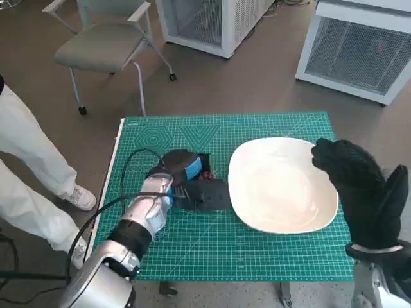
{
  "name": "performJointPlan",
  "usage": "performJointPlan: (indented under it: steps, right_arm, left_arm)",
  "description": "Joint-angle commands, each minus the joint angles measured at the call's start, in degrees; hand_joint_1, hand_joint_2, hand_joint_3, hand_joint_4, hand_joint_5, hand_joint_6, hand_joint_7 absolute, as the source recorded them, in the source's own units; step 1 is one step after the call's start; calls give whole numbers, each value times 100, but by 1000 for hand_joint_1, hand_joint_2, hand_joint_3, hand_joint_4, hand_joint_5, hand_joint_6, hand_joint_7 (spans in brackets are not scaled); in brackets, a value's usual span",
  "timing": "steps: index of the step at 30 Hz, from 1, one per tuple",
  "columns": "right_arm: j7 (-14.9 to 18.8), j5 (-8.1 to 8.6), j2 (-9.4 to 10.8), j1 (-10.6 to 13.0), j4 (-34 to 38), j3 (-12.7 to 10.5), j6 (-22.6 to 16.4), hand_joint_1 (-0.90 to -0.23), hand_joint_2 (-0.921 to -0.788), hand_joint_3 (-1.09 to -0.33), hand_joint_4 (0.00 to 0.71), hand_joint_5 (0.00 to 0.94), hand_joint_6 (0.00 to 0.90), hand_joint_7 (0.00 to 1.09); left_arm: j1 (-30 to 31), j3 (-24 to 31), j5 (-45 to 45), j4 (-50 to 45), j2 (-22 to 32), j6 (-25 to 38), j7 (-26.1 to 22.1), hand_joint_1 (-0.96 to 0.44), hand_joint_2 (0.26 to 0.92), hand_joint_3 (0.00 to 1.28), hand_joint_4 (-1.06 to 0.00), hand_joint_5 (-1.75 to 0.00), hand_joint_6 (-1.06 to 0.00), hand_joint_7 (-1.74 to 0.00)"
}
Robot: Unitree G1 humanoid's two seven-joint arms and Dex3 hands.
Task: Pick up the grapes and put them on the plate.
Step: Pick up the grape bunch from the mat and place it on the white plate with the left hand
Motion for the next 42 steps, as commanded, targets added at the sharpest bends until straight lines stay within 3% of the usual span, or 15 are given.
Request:
performJointPlan:
  steps: [1, 4, 6, 11, 16, 28, 42]
  right_arm:
    - [-33, 17, 2, 57, 12, -16, 104, -334, -921, -618, 406, 870, 224, 1011]
    - [-28, 24, -4, 61, 7, -24, 105, -334, -921, -618, 406, 870, 224, 1010]
    - [-24, 24, -5, 63, 8, -26, 101, -334, -921, -618, 406, 869, 225, 1010]
    - [-24, 21, -4, 59, 16, -26, 96, -333, -921, -619, 406, 869, 224, 1010]
    - [-18, 23, 0, 56, 29, -27, 86, -333, -921, -619, 405, 870, 224, 1011]
    - [-18, 26, 17, 56, 35, -31, 75, -335, -921, -620, 405, 870, 224, 1011]
    - [-54, 20, 20, 127, -118, -22, 117, -335, -921, -620, 407, 868, 226, 1010]
  left_arm:
    - [266, 187, -56, -1263, 378, 218, -357, 2, 825, 384, -471, -1442, -529, -1291]
    - [495, 338, -42, -2229, 596, 417, -602, 4, 795, 391, -492, -1514, -643, -1075]
    - [638, 458, -42, -2827, 712, 543, -729, 4, 798, 346, -550, -1474, -681, -1003]
    - [989, 792, -87, -4127, 924, 732, -938, 2, 869, 123, -730, -1196, -690, -1037]
    - [1228, 1077, -183, -4817, 1040, 644, -927, 1, 893, 35, -803, -1056, -705, -1070]
    - [1371, 1300, -307, -5150, 966, 401, -831, 2, 892, 8, -808, -1072, -764, -990]
    - [567, 582, 117, -5281, 139, 872, -1386, 1, 905, 17, -769, -1187, -743, -935]
